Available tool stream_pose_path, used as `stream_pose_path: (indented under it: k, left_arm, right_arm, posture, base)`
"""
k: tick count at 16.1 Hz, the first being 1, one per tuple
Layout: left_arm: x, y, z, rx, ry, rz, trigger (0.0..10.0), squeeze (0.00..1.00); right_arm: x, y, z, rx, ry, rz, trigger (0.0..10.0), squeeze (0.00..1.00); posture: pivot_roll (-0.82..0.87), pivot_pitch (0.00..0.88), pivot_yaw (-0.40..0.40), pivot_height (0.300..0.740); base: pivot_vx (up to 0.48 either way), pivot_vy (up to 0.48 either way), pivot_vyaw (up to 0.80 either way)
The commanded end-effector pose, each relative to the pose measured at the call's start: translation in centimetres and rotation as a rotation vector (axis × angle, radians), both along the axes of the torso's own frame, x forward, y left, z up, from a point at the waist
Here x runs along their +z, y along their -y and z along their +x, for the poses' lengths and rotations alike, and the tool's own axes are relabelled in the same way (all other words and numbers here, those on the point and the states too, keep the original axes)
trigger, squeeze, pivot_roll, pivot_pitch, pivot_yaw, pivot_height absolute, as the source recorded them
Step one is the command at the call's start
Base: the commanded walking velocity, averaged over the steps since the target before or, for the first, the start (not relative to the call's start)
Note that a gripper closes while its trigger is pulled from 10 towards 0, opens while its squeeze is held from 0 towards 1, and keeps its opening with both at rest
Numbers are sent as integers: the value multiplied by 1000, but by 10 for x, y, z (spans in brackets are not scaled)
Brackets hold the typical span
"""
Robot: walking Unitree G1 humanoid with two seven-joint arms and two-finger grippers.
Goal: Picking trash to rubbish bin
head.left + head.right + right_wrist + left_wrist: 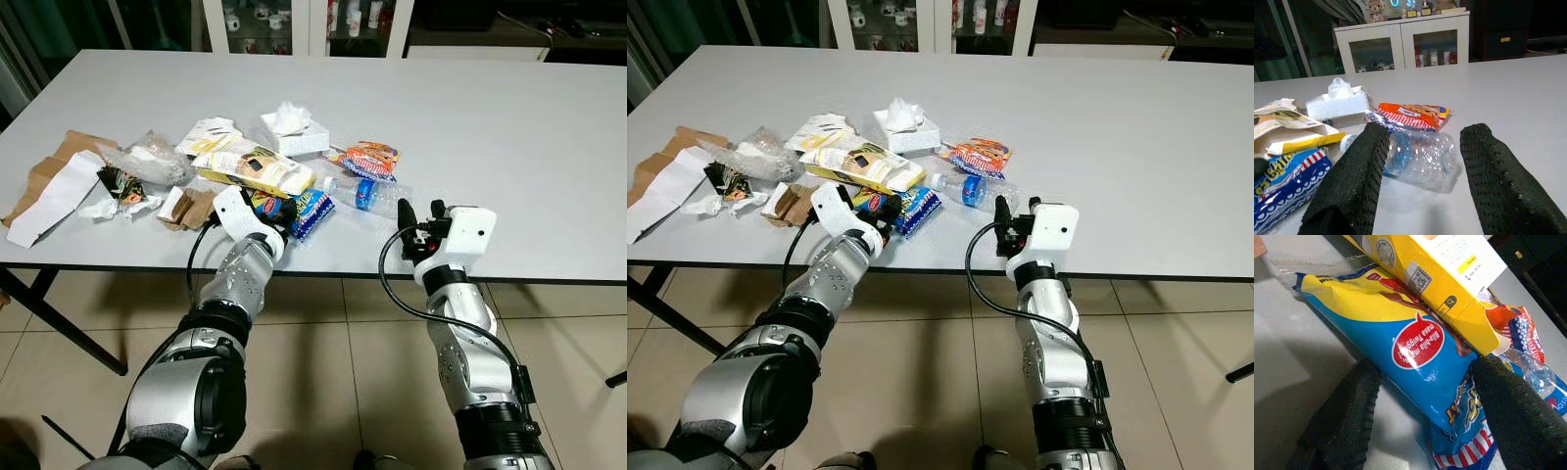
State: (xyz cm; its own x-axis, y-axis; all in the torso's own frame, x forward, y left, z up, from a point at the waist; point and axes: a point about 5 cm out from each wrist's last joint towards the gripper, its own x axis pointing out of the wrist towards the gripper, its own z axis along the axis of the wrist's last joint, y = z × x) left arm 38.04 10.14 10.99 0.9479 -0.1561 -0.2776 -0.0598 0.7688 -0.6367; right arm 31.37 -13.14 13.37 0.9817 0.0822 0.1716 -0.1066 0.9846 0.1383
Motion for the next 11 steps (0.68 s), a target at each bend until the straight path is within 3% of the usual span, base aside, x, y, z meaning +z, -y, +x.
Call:
stream_pose_path:
  k: [1, 11]
  left_arm:
    - [-38, 5, -19, -16, -190, -9, 0, 0]
    - [-34, 9, -17, -35, -181, -16, 0, 0]
  right_arm:
    - [1, 0, -1, 3, -5, 4, 10000, 0]
    - [1, -3, 1, 6, -9, 13, 10000, 0]
  posture:
    - [-46, 156, -4, 740]
    - [-42, 145, 9, 740]
  base:
    - [0, 0, 0]
    - [0, 0, 0]
